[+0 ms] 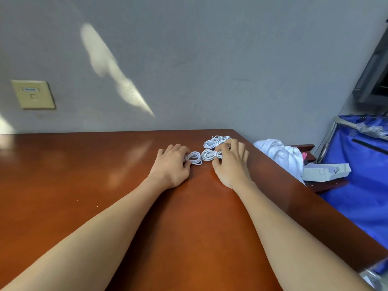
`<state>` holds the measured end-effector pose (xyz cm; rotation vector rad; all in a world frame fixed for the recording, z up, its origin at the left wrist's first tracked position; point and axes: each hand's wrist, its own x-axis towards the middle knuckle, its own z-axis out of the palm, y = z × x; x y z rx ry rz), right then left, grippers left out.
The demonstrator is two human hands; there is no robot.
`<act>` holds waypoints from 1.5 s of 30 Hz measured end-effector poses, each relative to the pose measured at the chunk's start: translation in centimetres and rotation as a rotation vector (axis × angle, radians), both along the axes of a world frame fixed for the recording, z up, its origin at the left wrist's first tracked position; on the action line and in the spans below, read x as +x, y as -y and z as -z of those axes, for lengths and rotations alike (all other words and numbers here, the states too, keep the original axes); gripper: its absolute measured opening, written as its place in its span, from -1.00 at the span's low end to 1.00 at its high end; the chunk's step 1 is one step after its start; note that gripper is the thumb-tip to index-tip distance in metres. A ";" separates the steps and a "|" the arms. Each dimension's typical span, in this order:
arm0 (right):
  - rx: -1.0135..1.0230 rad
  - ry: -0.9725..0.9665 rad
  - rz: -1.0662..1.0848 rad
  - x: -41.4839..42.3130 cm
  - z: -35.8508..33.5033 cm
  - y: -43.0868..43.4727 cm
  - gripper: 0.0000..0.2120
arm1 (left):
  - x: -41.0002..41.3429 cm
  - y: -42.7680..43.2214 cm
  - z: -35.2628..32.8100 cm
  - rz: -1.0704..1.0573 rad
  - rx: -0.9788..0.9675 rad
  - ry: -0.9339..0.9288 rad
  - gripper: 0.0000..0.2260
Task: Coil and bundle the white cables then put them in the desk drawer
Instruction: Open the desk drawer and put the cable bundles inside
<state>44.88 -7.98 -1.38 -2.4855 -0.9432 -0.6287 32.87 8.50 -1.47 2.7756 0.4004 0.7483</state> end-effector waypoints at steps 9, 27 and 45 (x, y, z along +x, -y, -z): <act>-0.044 -0.074 -0.032 -1.1 -0.3 0.7 -0.68 | -1.5 0.4 -0.2 -0.012 0.031 0.001 -0.72; -0.105 -0.075 -0.265 -18.2 -2.0 4.0 -0.69 | -22.5 2.0 -3.3 -0.088 0.079 -0.092 -0.72; -0.127 -0.087 -0.603 -45.2 -2.9 2.9 -0.70 | -53.6 5.5 -2.3 -0.281 0.199 -0.083 -0.77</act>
